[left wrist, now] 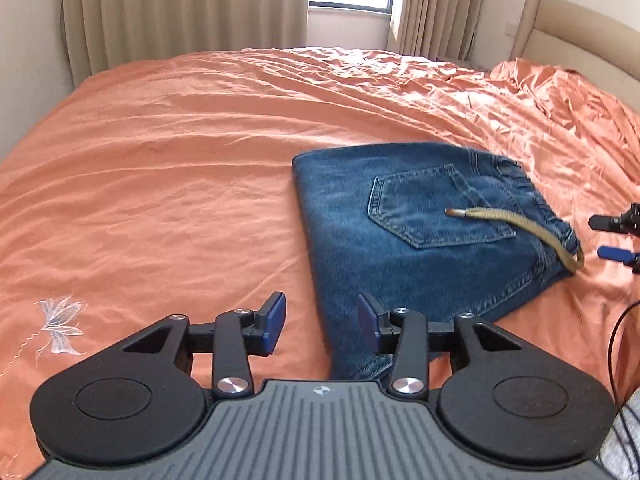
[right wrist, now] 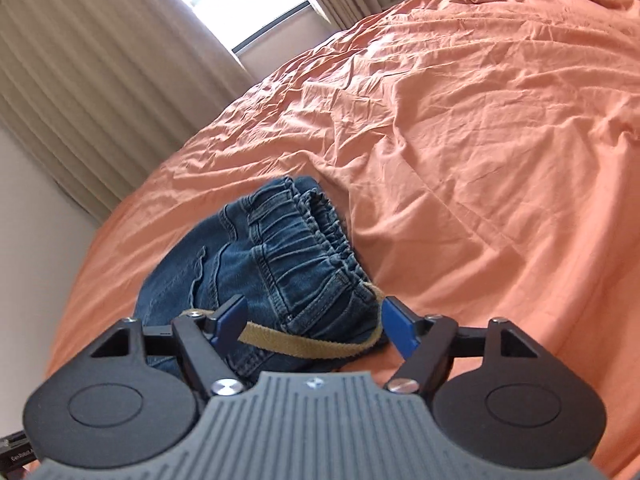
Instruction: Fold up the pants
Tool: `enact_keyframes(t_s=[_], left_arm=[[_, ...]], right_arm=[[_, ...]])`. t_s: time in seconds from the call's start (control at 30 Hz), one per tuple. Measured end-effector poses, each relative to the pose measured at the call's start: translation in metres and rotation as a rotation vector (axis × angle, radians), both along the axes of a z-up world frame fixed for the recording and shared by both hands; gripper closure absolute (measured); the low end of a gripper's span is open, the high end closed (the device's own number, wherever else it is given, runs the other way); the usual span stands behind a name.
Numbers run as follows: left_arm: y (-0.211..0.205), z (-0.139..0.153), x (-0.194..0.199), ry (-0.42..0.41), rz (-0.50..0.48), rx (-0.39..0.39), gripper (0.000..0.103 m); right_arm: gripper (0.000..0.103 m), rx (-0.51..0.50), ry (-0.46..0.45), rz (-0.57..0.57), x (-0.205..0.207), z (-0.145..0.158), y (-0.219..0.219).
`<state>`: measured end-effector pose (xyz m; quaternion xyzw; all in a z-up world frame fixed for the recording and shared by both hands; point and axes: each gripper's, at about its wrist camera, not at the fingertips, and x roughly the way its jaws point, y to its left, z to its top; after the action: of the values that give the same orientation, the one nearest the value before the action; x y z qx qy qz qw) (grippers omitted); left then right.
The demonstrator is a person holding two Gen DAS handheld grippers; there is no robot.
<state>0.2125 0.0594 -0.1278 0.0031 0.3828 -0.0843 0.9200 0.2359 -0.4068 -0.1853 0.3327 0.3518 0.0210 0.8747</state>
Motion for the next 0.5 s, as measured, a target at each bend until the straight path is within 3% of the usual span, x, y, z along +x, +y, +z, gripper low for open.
enact_keyframes(t_s=[0.07, 0.17, 0.33, 0.5], left_arm=[[0.004, -0.003, 0.014, 0.01, 0.014, -0.085, 0.047], [0.014, -0.017, 0.035, 0.035, 0.063, -0.234, 0.04], [0.026, -0.042, 0.061, 0.093, 0.094, -0.306, 0.04], [0.036, -0.061, 0.08, 0.152, 0.104, -0.376, 0.039]], right_arm=[[0.029, 0.066, 0.019, -0.029, 0.007, -0.008, -0.012], [0.029, 0.083, 0.062, -0.041, 0.02, -0.019, -0.023], [0.029, 0.162, 0.082, 0.043, 0.039, -0.037, -0.02], [0.032, 0.136, 0.105, 0.068, 0.058, -0.048, -0.013]])
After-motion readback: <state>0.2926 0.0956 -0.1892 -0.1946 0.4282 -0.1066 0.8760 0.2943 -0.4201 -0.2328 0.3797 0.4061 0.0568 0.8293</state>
